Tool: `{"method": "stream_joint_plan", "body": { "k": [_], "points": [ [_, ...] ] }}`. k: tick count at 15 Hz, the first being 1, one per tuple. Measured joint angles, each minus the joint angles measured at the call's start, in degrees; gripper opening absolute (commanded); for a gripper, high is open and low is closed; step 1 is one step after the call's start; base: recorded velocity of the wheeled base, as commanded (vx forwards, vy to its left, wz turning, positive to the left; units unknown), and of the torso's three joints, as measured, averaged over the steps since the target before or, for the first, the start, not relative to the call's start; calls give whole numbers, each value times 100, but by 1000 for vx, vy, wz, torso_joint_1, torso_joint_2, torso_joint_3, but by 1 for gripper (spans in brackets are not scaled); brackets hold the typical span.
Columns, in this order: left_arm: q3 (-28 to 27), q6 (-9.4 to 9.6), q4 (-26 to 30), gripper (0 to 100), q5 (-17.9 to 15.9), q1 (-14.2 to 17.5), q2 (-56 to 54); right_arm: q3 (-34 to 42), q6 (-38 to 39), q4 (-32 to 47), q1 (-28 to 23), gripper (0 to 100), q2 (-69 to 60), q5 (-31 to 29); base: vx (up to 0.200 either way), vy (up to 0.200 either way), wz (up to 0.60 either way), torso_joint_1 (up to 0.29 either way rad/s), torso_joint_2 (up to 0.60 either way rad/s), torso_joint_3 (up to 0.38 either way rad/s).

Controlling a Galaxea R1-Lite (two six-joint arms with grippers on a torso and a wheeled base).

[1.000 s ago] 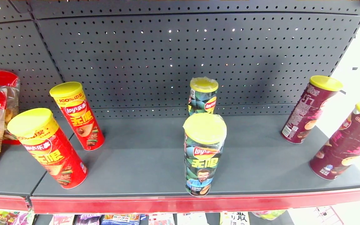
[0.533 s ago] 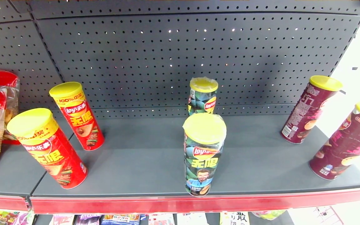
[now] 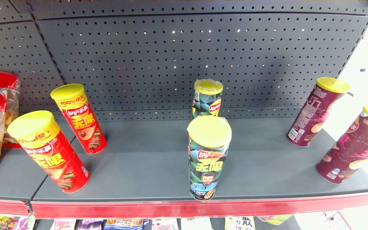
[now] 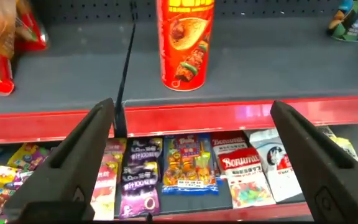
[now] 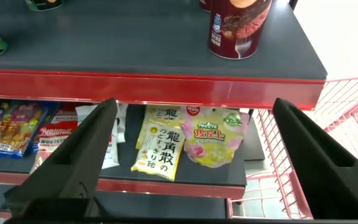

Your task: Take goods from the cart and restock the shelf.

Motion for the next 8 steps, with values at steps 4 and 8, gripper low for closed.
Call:
{"method": "stream_joint_plan", "body": {
  "k": [4, 8],
  "points": [
    [16, -18, -2, 100, 104, 4, -1, 0, 9, 2, 0, 100, -1, -2, 0, 0, 0, 0, 0, 0],
    [16, -21, -2, 100, 104, 4, -1, 0, -13, 2, 0, 100, -1, -2, 0, 0, 0, 0, 0, 0]
  ]
}}
